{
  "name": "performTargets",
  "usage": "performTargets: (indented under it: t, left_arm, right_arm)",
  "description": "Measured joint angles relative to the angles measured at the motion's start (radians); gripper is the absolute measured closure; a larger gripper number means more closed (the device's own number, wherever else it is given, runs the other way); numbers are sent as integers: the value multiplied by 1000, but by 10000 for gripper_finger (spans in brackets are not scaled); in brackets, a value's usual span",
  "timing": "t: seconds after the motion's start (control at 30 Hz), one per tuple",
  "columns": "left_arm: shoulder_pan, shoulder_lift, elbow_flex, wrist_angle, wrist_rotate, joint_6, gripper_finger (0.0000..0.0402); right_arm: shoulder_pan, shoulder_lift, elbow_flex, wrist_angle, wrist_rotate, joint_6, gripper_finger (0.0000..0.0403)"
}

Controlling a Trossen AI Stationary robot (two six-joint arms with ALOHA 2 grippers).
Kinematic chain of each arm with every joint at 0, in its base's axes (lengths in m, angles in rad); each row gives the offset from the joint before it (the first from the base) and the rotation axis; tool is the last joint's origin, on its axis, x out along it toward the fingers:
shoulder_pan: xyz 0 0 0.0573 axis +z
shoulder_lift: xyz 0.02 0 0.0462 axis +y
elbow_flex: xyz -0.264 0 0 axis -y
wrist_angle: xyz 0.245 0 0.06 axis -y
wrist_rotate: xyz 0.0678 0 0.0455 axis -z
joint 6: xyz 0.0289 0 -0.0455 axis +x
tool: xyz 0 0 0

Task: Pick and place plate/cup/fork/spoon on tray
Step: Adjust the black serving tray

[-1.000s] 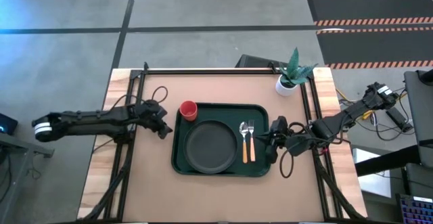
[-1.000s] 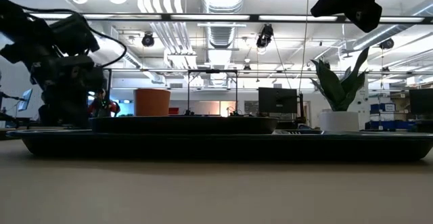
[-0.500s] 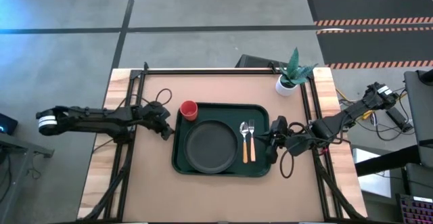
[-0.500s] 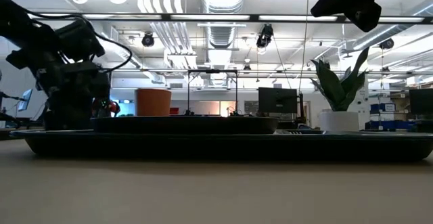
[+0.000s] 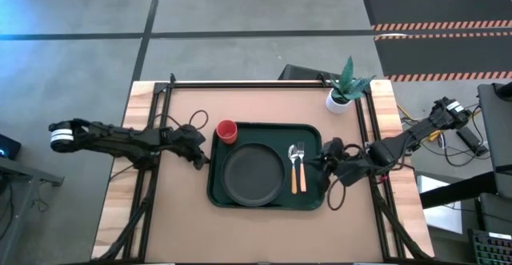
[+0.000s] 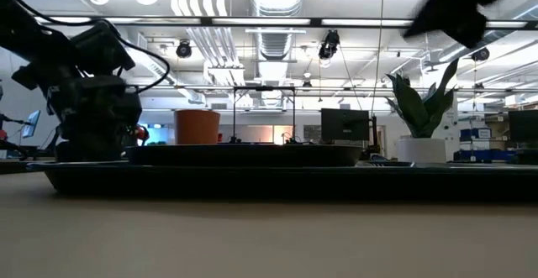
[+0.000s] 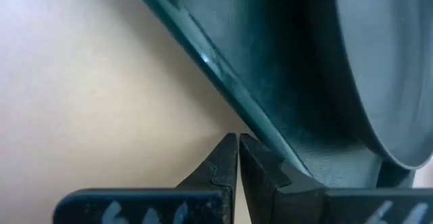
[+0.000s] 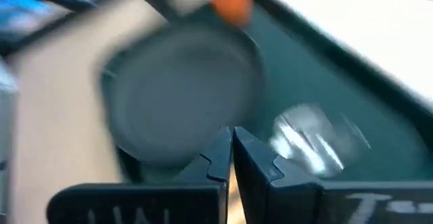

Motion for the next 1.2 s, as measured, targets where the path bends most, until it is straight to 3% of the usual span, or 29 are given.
performTargets:
  t: [0.17, 0.3, 0.53, 0.83, 1.2]
  left_arm:
    - [-5, 7, 0, -1, 0, -5, 402]
    - [-5, -4, 0, -1, -1, -7, 402]
    - [-5, -8, 0, -3, -1, -8, 402]
    - [-5, -8, 0, -4, 5, -7, 402]
    - [-5, -8, 0, -4, 10, -7, 402]
  right_arm:
    - [6, 6, -1, -433, -133, 455, 394]
    - [12, 6, -4, -540, -217, 579, 394]
    - [12, 19, -64, -519, -226, 683, 394]
    - [11, 90, -267, -128, -291, 675, 394]
    - [11, 65, -319, -122, -288, 648, 394]
